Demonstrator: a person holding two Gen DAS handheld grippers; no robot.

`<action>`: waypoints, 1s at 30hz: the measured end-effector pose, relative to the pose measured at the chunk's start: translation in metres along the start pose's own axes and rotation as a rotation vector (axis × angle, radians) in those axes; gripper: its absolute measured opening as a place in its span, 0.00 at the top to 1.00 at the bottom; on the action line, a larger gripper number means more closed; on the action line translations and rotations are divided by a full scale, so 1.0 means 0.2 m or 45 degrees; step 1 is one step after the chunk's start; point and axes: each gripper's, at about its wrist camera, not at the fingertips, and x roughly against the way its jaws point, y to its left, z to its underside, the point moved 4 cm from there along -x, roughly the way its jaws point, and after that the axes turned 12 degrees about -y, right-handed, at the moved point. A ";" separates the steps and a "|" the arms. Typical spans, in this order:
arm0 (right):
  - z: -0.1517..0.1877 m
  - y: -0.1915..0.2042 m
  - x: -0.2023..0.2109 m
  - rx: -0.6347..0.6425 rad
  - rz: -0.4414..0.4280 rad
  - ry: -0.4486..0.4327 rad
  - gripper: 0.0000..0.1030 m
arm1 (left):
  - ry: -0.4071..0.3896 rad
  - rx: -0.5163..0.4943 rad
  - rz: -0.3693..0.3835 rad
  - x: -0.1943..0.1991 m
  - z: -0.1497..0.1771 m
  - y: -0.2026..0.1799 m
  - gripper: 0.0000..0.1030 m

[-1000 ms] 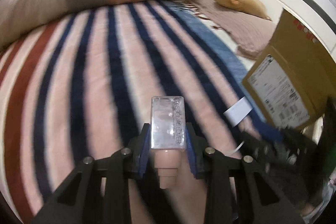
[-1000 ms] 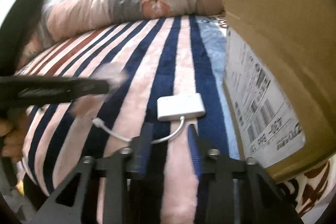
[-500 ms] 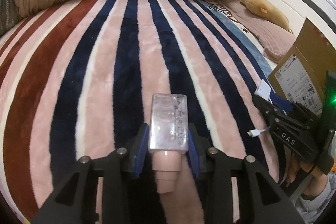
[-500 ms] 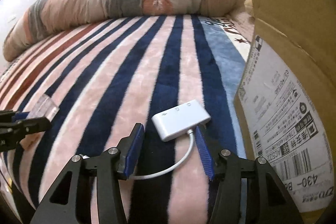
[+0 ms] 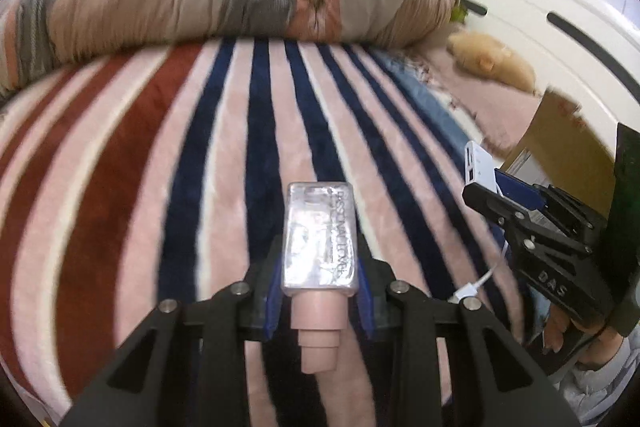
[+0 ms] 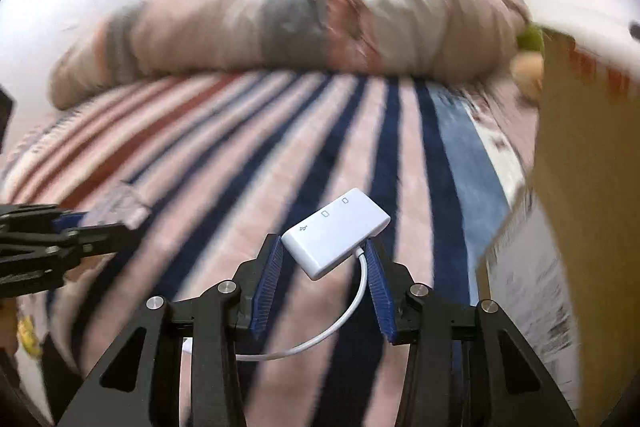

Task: Organize rigid objects
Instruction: 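Lift the clear bottle and white adapter over the box with both tools, then lower the clear bottle and adapter into the box and open both tools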

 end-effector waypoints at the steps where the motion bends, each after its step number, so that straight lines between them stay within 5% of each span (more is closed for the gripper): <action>1: -0.07 0.03 0.05 0.016 -0.035 -0.038 0.63 | -0.030 -0.014 -0.002 0.06 -0.05 -0.01 0.73; 7: -0.39 -0.01 0.36 0.010 -0.096 -0.243 0.63 | -0.135 -0.096 0.051 0.25 -0.23 -0.18 0.73; 11: -0.52 -0.21 0.55 -0.037 -0.011 -0.323 0.63 | -0.173 -0.149 0.109 0.30 -0.33 -0.34 0.73; 20: -0.37 -0.81 0.63 -0.184 0.179 -0.082 0.63 | -0.185 -0.290 0.267 0.24 -0.46 -0.84 0.73; 30: -0.18 -0.98 0.58 -0.148 0.194 0.048 0.61 | -0.119 -0.407 0.377 0.09 -0.49 -1.29 0.73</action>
